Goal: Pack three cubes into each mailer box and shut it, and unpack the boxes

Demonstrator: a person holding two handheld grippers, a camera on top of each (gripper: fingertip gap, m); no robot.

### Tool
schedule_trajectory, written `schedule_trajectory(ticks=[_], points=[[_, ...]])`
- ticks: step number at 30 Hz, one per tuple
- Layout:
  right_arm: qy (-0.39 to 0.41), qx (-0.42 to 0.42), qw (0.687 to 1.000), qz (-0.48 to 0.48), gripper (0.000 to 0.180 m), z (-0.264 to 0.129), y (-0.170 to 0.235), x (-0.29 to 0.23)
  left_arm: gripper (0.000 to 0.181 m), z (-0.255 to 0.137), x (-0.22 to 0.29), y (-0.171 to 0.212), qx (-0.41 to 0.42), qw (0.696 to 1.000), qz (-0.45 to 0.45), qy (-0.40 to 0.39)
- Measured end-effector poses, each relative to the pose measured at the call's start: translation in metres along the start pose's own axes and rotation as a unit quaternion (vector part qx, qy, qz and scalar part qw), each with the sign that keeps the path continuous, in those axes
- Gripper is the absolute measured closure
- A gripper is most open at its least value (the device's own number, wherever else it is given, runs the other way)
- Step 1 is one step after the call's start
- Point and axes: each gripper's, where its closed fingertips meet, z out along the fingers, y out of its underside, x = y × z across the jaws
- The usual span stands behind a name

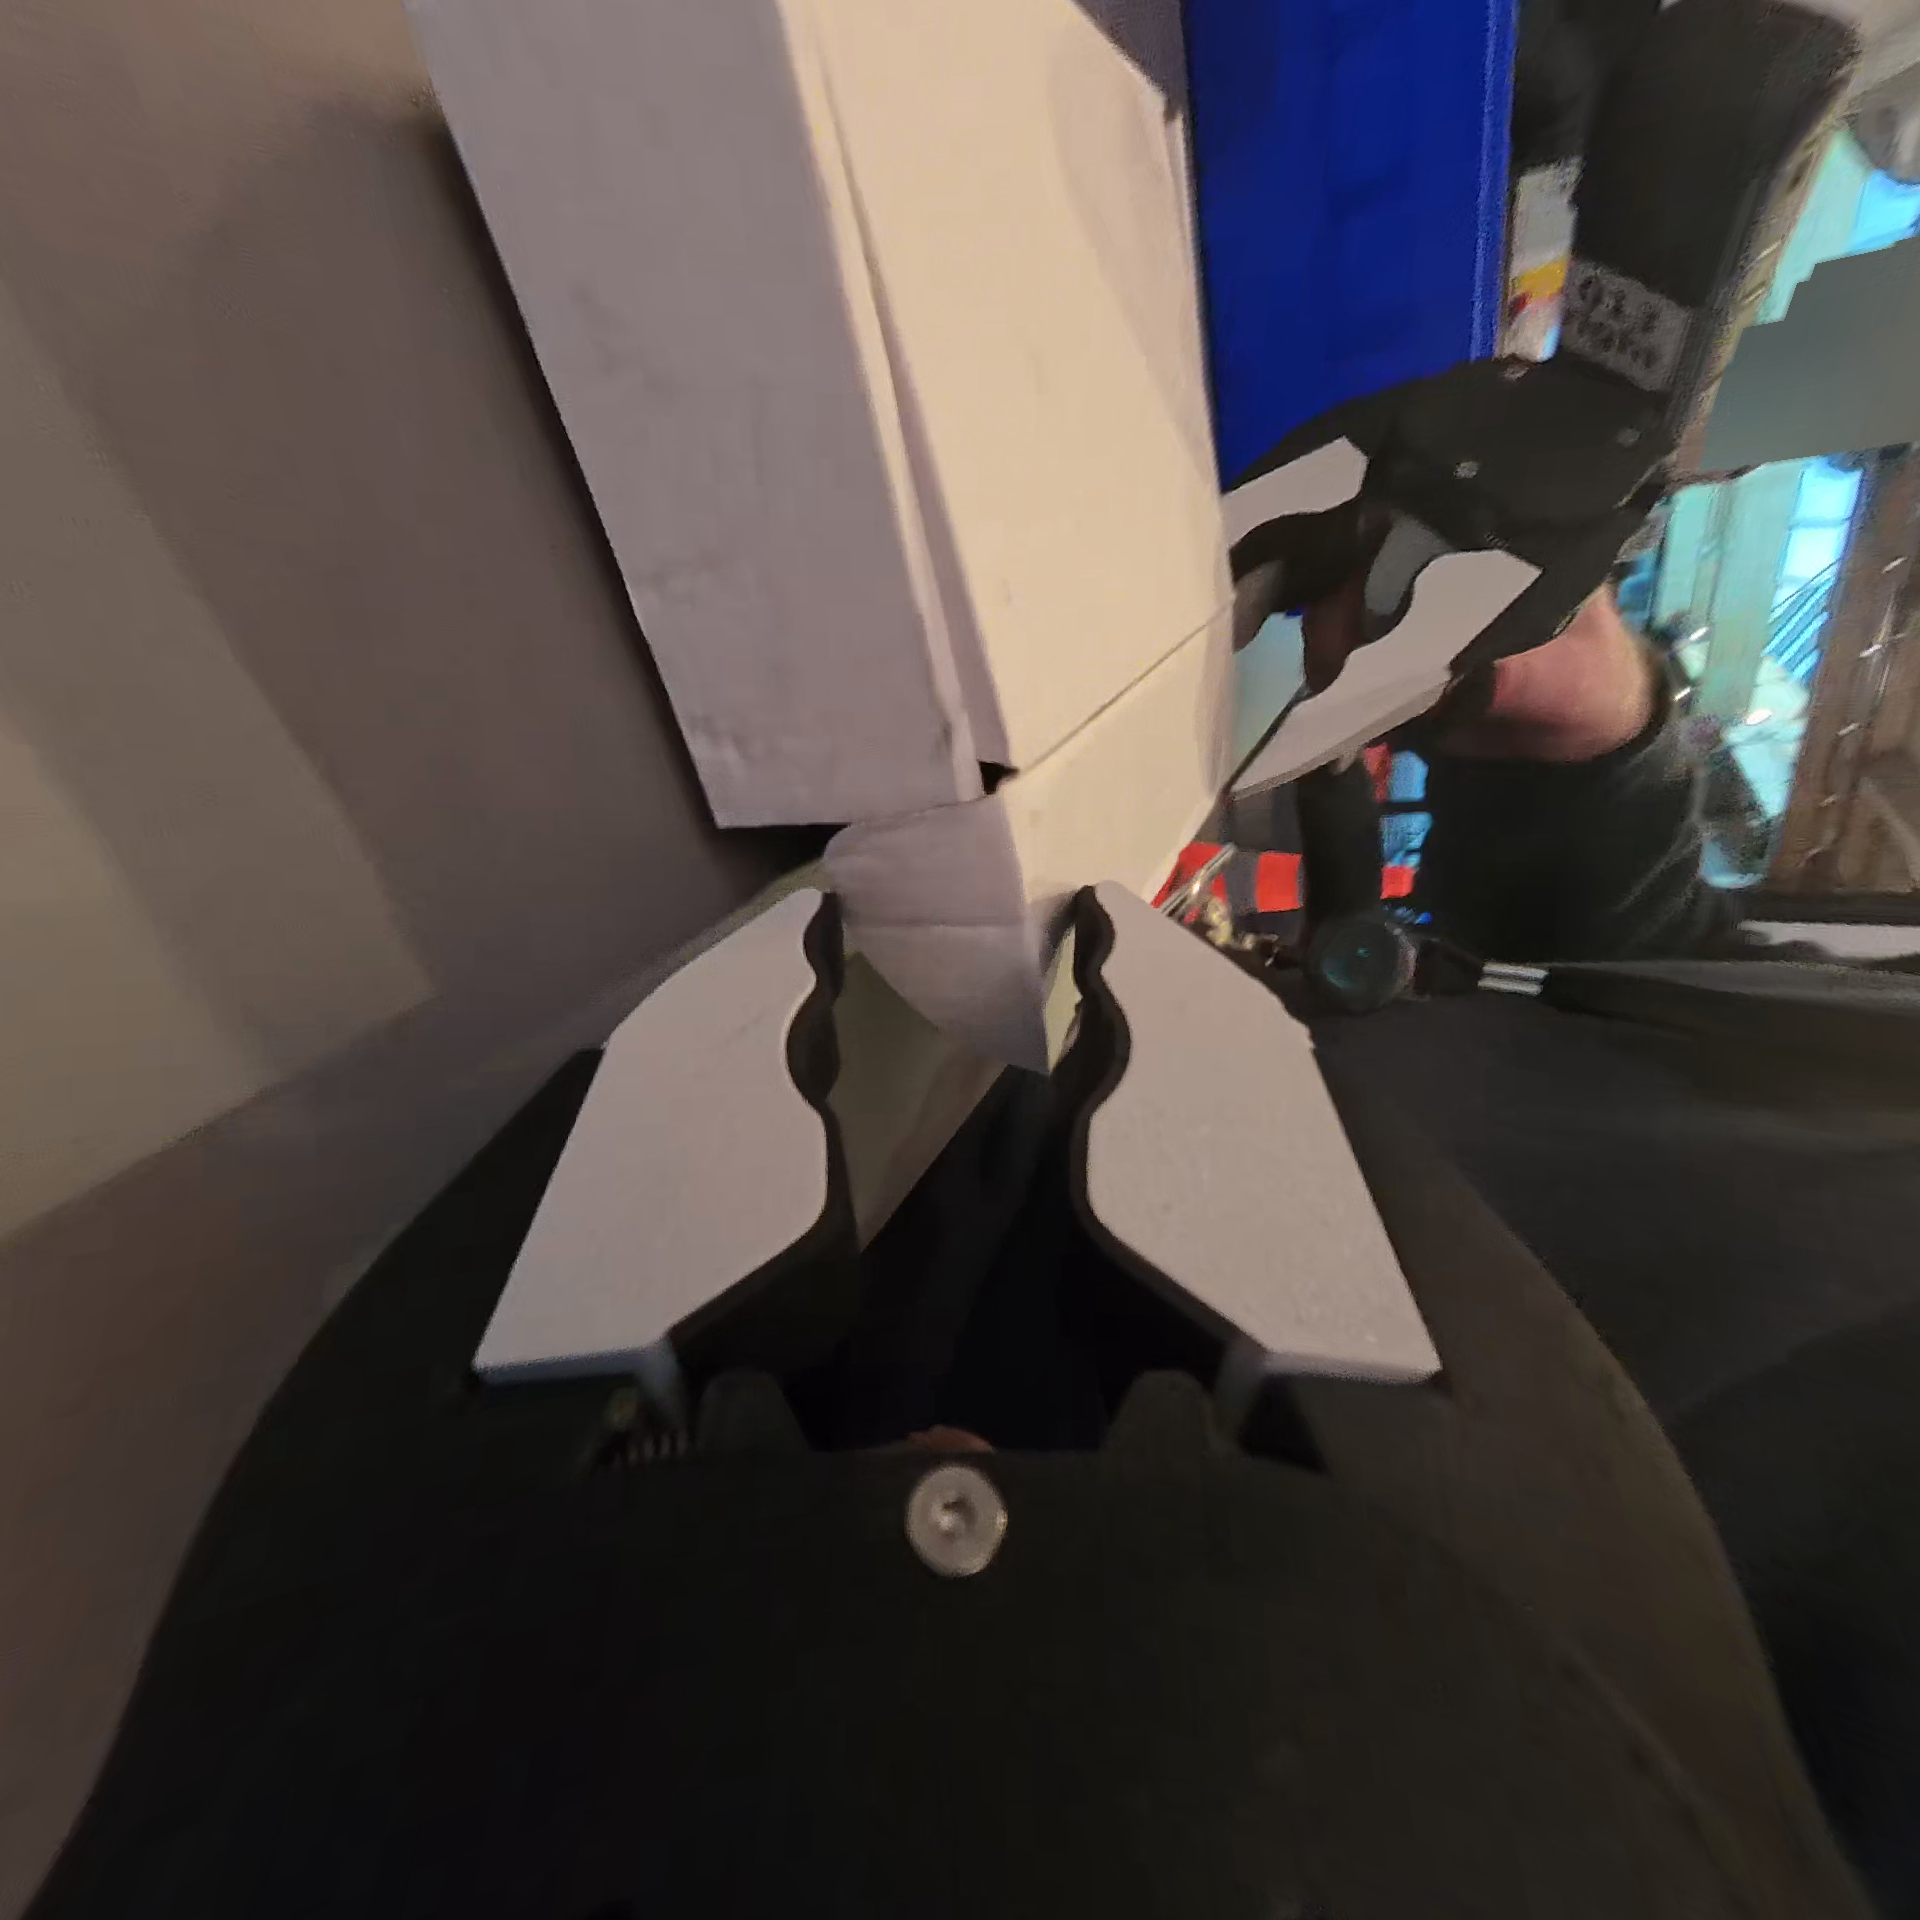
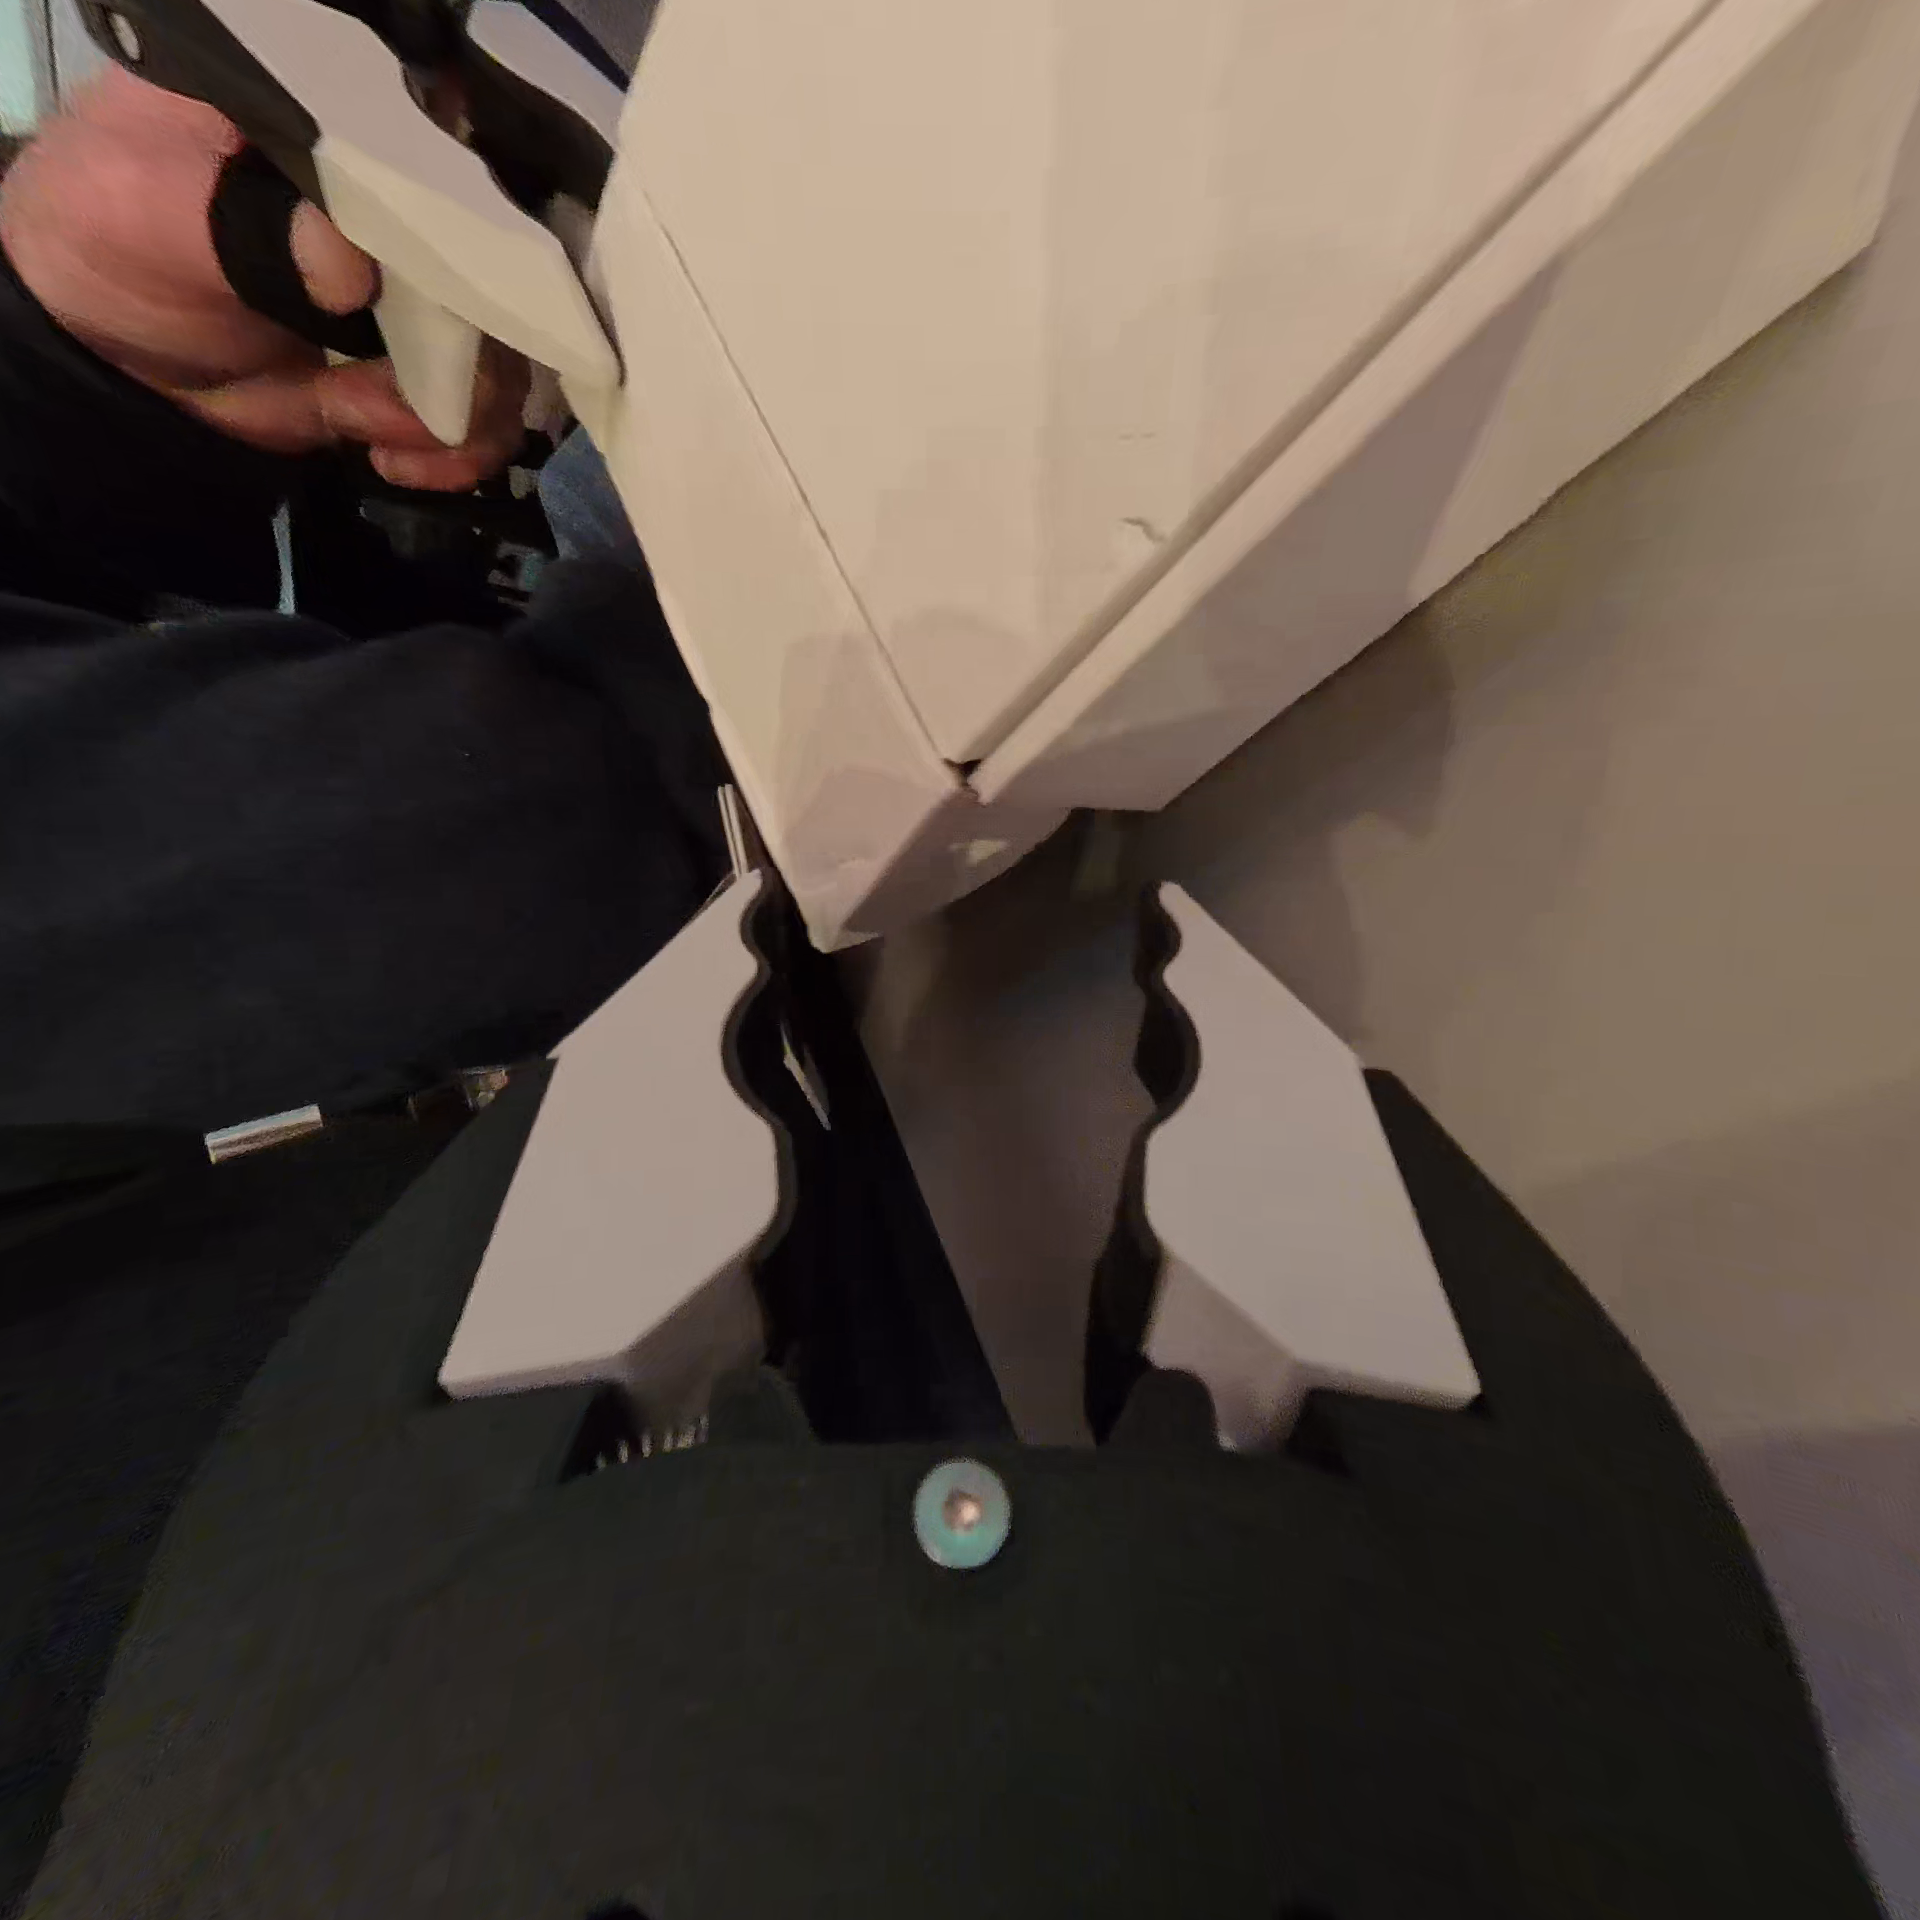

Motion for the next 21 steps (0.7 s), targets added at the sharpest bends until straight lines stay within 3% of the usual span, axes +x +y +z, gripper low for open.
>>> schedule_trajectory(ticks=[4,10,14,21], points=[[0.057,0.000,0.997,-0.043,0.113,0.005,0.007,-0.002,0.137,-0.002,-0.001,0.003,-0.004,0.999,0.029,-0.021],[0.111,-0.006,0.990,-0.085,0.143,0.009,0.003,0.006,0.139,0.005,-0.006,0.006,-0.021,0.994,0.083,-0.062],[0.137,-0.024,0.986,-0.097,0.115,-0.003,0.003,0.016,0.137,0.005,-0.006,0.000,-0.009,0.988,0.124,-0.088],[0.149,-0.069,0.968,-0.187,0.113,-0.003,-0.010,0.031,0.120,-0.004,-0.023,-0.014,-0.017,0.943,0.277,-0.184]])
